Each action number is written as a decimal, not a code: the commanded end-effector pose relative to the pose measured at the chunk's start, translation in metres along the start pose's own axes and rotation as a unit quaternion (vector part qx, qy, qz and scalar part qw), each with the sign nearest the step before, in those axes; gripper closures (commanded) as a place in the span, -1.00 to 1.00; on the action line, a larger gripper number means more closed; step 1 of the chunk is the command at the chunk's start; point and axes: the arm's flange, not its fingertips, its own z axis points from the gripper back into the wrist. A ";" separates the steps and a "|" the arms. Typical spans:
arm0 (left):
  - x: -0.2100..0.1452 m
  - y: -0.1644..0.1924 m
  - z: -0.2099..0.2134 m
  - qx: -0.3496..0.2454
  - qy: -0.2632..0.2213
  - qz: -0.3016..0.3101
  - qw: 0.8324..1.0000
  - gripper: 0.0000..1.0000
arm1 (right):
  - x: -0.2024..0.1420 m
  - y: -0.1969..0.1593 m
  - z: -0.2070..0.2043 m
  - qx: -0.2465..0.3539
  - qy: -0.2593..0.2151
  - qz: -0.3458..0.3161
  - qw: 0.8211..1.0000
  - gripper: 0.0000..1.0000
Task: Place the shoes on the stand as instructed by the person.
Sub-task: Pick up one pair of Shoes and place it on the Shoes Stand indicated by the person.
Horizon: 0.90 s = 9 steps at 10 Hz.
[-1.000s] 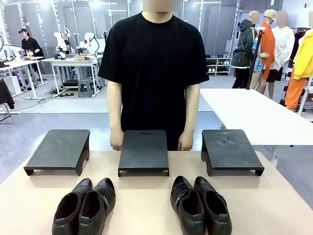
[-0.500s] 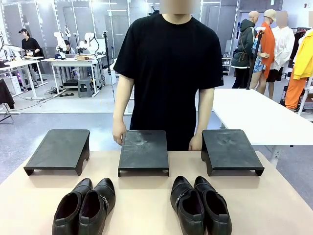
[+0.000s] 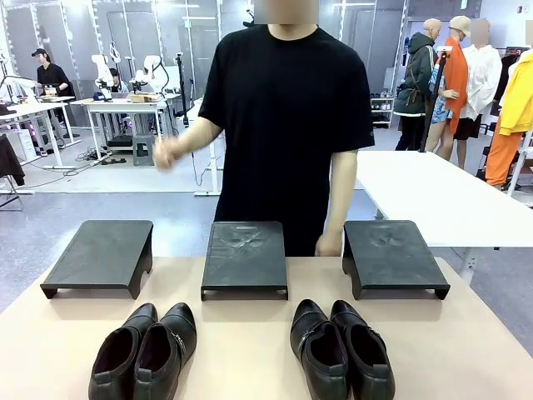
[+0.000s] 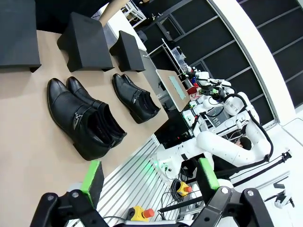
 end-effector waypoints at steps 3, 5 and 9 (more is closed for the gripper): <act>0.003 0.000 0.002 -0.010 -0.005 -0.012 1.000 -1.00 | -0.001 0.001 0.000 0.005 -0.003 0.011 1.000 -1.00; 0.003 0.000 0.002 -0.010 -0.005 -0.012 1.000 -1.00 | -0.001 0.001 0.000 0.005 -0.003 0.011 1.000 -1.00; 0.003 0.000 0.002 -0.010 -0.005 -0.012 1.000 -1.00 | -0.001 0.001 0.000 0.005 -0.003 0.011 1.000 -1.00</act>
